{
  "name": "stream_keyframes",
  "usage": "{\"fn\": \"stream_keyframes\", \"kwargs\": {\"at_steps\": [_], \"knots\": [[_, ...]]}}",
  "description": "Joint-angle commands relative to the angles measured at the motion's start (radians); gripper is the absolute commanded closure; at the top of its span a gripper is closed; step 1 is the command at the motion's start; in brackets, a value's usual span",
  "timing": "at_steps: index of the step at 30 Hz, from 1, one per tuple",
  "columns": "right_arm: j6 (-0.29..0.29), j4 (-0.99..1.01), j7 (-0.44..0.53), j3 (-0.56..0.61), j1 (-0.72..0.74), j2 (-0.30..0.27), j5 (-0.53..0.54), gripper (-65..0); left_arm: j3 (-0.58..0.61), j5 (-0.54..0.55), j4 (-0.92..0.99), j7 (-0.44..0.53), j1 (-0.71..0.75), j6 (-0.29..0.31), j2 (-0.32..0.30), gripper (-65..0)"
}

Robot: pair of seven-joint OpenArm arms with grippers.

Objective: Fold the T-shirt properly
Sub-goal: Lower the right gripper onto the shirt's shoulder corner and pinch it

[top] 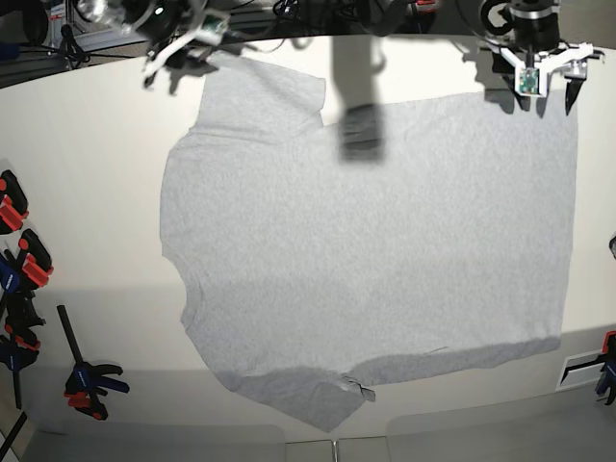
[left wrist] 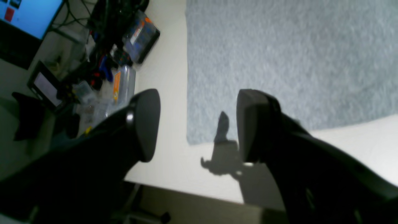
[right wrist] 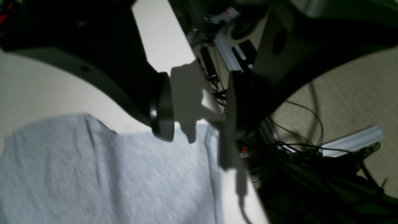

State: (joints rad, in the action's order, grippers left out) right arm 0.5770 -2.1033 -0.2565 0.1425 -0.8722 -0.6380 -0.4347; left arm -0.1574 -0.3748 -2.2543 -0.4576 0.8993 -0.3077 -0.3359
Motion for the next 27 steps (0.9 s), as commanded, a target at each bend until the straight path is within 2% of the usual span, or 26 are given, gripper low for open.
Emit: {"fn": "stream_keyframes", "kwargs": {"at_steps": [1, 4, 7, 12, 15, 20, 27], "knots": [[-0.029, -0.018, -0.006, 0.020, -0.003, -0.010, -0.015, -26.1, -0.006, -0.017, -0.018, 0.016, 0.008, -0.018, -0.008, -36.1], [-0.124, -0.017, -0.064, 0.084, 0.003, -0.008, -0.092, -26.1, -0.006, -0.018, -0.018, 0.016, 0.009, -0.019, -0.008, -36.1], [-0.177, -0.017, -0.092, 0.118, 0.026, -0.007, -0.113, -26.1, -0.006, -0.017, -0.018, 0.016, 0.009, -0.019, -0.008, -36.1], [-0.174, -0.012, -0.090, 0.142, 0.088, -0.007, -0.098, -26.1, -0.006, -0.017, -0.018, 0.016, 0.009, -0.019, -0.008, -36.1], [-0.171, 0.006, -0.091, 0.143, 0.125, 0.000, -0.031, -26.1, -0.006, -0.017, -0.018, 0.015, 0.009, -0.019, -0.008, -36.1], [-0.095, 0.034, -0.068, 0.162, 0.132, 0.027, -0.022, -26.1, -0.006, -0.017, -0.018, 0.015, 0.009, -0.019, -0.008, -36.1], [-0.095, 0.113, -0.043, 0.214, 0.182, 0.029, -0.023, -26.1, -0.006, -0.017, -0.018, 0.011, 0.009, -0.019, -0.008, -36.1]]}}
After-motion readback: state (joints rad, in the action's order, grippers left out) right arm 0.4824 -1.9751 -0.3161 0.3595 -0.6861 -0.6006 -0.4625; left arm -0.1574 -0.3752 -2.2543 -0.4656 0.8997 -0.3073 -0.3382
